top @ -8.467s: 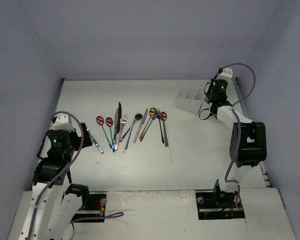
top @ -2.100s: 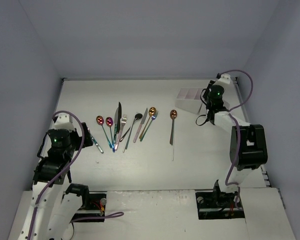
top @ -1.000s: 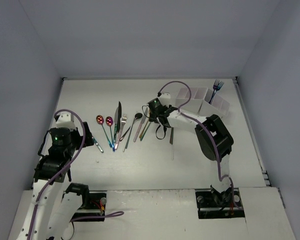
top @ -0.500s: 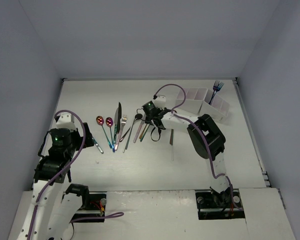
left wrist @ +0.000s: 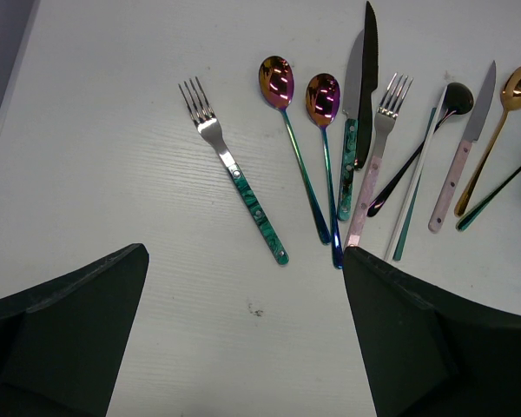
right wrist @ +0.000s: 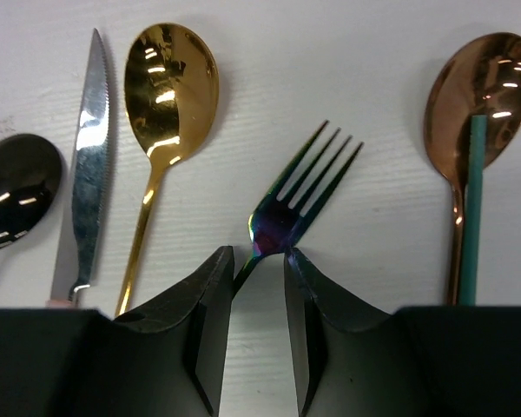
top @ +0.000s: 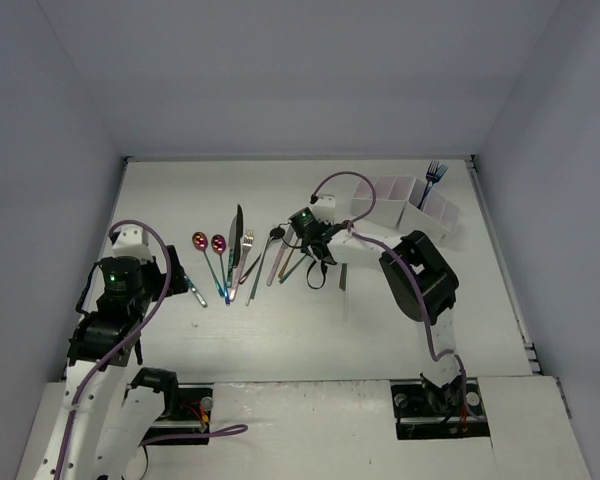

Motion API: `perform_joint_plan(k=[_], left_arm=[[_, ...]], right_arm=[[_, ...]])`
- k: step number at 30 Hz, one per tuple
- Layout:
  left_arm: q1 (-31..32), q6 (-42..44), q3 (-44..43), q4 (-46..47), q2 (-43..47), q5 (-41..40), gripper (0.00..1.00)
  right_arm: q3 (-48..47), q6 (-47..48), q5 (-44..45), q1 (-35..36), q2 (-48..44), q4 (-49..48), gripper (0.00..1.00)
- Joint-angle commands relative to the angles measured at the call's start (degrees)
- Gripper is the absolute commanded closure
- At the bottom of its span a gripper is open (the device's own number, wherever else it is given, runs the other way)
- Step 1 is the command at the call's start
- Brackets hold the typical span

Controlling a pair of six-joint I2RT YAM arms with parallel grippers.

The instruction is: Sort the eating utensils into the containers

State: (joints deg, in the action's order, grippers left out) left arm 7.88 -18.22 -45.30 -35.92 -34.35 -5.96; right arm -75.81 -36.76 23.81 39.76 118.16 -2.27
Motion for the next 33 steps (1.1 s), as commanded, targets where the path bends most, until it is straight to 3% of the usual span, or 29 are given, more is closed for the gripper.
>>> perform_joint_plan(k=[1,17,20,28,33], left_arm=[[0.16,0.64,-1.28,3.10,-0.46,0.07,0.07],[0.18,0.55,-1.20,2.96,-0.37,-0.02,0.07],[0.12,0.46,-1.25,2.91,-0.46,-0.11,0.07],[0.21,0.46,-1.28,2.88,-0.98,-0.20,0.07],[0.21,0.46,-1.28,2.79,-1.01,-0.20,0.07]], right_arm=[[2.64,4.64,0.74,-1.36,-5.13,2.13,0.74],[-0.87,26.25,-13.62,-6.98,-4.75,-0.73,0.81],[-0.93,24.32,-12.89,-6.98,-5.26,-0.61,0.81],[4.85,8.38,-3.56,-6.37,-6.97,0.84,0.77],[5.66,4.44,0.14,-6.19,-6.85,2.15,0.73]])
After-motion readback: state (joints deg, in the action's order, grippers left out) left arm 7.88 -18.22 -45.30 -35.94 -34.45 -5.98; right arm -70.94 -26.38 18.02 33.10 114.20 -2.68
